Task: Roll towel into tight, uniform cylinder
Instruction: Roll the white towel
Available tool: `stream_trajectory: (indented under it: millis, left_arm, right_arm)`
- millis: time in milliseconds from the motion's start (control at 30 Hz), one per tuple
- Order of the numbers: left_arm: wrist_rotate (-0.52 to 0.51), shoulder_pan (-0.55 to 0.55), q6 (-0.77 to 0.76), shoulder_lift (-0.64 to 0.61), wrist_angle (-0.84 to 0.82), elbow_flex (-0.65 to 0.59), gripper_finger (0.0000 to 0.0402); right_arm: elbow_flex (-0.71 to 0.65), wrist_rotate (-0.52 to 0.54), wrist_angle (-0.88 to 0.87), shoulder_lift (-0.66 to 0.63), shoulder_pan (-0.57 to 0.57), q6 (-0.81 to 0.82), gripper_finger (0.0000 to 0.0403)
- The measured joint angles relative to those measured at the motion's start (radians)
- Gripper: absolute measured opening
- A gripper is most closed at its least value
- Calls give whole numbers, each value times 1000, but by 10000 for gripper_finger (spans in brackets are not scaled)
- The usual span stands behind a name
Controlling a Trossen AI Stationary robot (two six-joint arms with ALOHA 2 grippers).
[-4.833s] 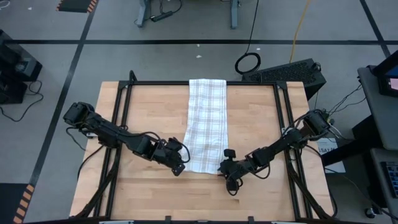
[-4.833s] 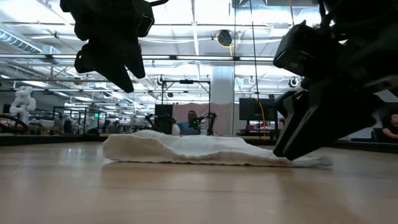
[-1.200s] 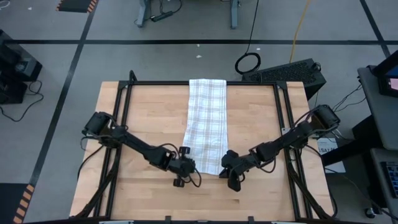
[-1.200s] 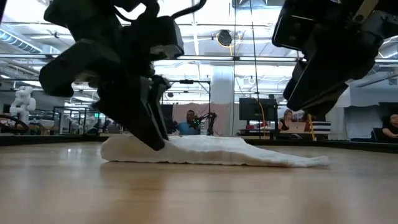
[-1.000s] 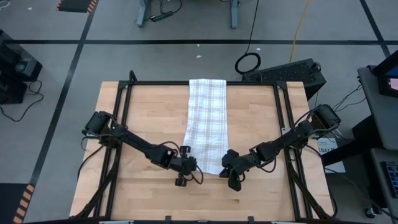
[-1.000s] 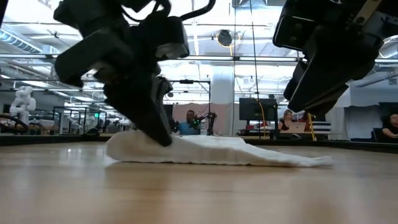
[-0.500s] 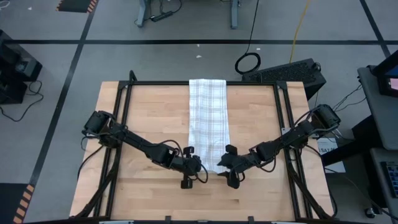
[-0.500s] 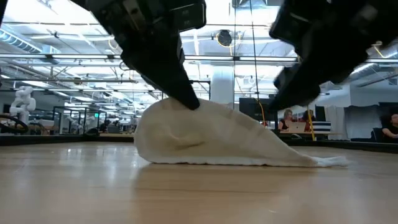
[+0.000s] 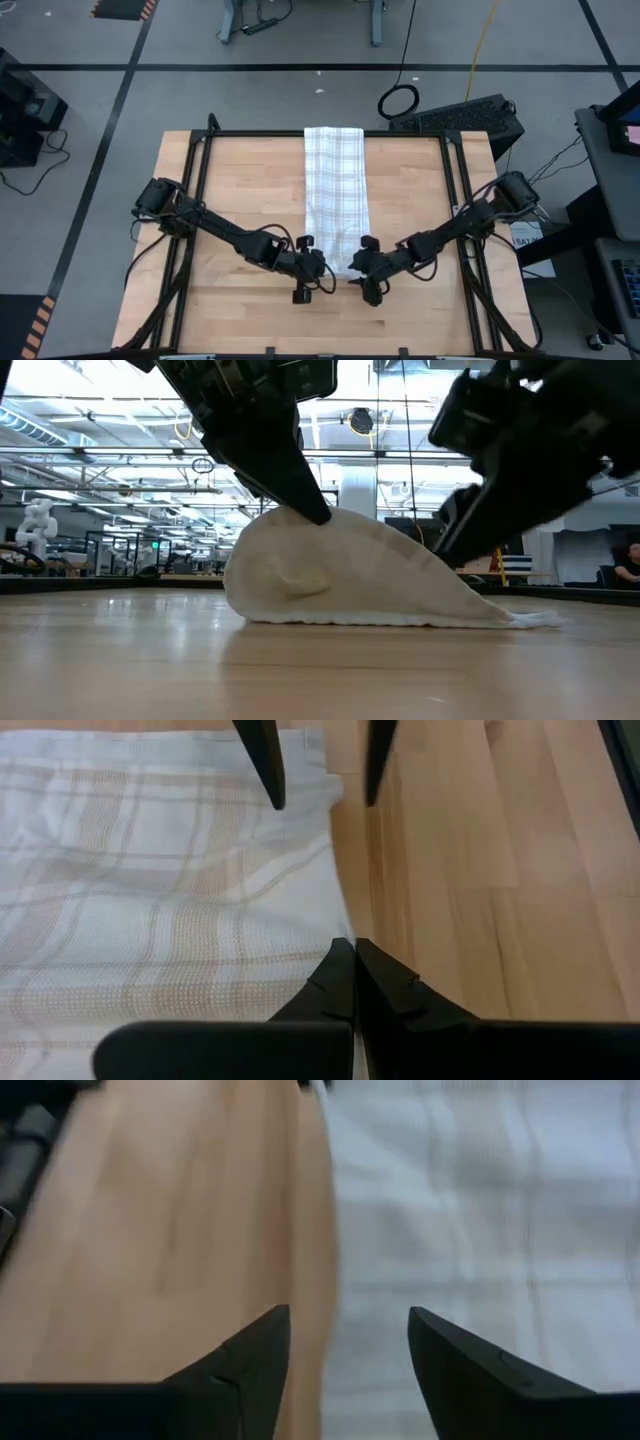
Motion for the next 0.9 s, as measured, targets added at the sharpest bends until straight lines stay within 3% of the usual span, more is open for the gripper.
stream_trajectory:
  millis: [233, 433, 600, 767, 900]
  left_arm:
    - [0, 0, 0, -17, -3, 0, 2]
    - [0, 0, -7, -24, -5, 0, 2]
    - [0, 1, -41, -24, -1, 0, 2]
    - [0, 2, -51, -24, -2, 0, 2]
    - [0, 6, -51, -24, -1, 0, 2]
  right_arm:
    - [0, 4, -120, 2, 0, 24, 122]
    - [0, 3, -59, 2, 1, 28, 78]
    - [1, 19, 27, 1, 13, 27, 130]
    - [1, 21, -40, 4, 25, 59, 202]
    - [0, 22, -105, 6, 35, 60, 203]
